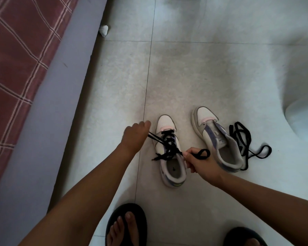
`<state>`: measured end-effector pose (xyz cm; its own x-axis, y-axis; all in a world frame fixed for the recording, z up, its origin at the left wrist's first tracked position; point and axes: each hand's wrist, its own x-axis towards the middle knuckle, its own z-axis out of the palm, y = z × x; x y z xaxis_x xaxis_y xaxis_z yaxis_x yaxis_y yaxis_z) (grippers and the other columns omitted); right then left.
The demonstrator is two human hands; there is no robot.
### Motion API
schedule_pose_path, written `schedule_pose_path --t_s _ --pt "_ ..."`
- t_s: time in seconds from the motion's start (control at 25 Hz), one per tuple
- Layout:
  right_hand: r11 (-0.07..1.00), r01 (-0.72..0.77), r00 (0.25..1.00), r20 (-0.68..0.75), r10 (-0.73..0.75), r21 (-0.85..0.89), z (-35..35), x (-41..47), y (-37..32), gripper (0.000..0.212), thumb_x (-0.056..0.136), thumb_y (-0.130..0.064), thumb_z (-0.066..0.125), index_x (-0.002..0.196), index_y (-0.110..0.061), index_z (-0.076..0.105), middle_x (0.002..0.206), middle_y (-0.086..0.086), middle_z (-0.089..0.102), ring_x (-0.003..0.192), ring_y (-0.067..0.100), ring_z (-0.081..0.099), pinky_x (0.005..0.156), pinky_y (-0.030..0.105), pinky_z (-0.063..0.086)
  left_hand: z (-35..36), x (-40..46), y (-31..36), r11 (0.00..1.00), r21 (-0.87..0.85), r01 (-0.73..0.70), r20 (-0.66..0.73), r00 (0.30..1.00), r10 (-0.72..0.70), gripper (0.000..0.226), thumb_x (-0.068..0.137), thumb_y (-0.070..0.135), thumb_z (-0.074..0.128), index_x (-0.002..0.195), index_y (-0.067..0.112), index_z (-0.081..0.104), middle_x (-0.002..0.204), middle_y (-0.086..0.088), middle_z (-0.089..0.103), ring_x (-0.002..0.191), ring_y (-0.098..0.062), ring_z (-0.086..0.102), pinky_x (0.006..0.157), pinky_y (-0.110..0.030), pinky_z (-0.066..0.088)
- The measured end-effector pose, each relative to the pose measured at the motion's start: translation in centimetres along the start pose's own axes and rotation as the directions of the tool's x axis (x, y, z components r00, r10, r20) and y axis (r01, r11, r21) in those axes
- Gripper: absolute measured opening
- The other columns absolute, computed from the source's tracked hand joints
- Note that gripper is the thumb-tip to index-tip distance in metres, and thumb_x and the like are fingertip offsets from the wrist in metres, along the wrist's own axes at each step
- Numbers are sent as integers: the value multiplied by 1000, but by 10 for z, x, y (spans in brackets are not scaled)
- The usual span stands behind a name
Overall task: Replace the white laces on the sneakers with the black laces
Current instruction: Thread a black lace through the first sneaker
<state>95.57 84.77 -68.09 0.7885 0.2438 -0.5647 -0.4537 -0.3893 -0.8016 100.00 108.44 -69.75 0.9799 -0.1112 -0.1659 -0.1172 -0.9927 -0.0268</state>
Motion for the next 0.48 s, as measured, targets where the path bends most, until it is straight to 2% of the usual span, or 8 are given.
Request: schedule_pose_path --t_s 0.08,0.12,0.16,0.24,0.32,0.4,0.44,0.48 --pt "999 -48 996 77 46 20 -6 1 -1 28 97 -24 50 74 -11 59 60 4 58 51 14 51 49 21 41 2 7 -10 935 -327 139 107 988 -109 12 87 4 51 99 4 50 87 -17 64 72 -31 60 57 -35 42" --pt "998 -60 993 100 58 23 -8 1 -1 29 97 -24 49 75 -9 59 62 5 59 51 15 52 49 21 41 7 8 -14 890 -416 187 176 977 -123 8 92 5 44 99 3 47 92 -20 64 76 -32 59 62 -37 43" --pt "998 -60 992 113 58 17 -10 -1 -2 29 98 -23 48 75 -8 59 62 6 58 52 15 51 49 21 41 11 9 -16 907 -379 184 204 973 -111 10 93 4 42 101 4 46 95 -20 63 79 -33 59 64 -37 43" --pt "999 -49 991 126 50 -11 -12 -3 -5 31 98 -21 48 70 -9 57 60 7 55 52 16 49 50 21 42 14 5 -19 979 -162 126 239 967 -84 23 90 0 41 113 4 43 100 -15 63 83 -32 61 62 -33 39" --pt "997 -55 987 148 61 -48 -15 -3 -7 32 98 -20 47 68 -11 55 60 7 52 55 18 48 53 24 42 19 3 -22 998 -44 52 219 975 -41 28 90 1 42 118 5 41 102 -10 63 84 -29 62 61 -31 37" --pt "995 -91 983 157 97 -43 -18 -1 -10 30 98 -22 46 71 -11 55 64 9 55 57 19 51 56 27 43 19 1 -22 990 -99 104 257 964 -75 19 95 10 44 113 7 43 100 -10 65 78 -27 60 60 -31 37" --pt "992 -126 981 147 128 -27 -19 -1 -10 28 98 -25 46 75 -11 56 69 10 59 59 18 55 58 28 44 15 -2 -23 957 -218 192 294 948 -124 17 97 17 46 110 7 44 99 -11 66 77 -27 59 62 -32 40" --pt "986 -166 978 125 166 -10 -21 -3 -9 24 97 -30 48 81 -13 56 76 9 62 62 18 60 58 27 47 9 -5 -23 872 -377 313 367 915 -169 24 97 27 48 111 7 46 101 -13 66 82 -28 60 68 -34 44"
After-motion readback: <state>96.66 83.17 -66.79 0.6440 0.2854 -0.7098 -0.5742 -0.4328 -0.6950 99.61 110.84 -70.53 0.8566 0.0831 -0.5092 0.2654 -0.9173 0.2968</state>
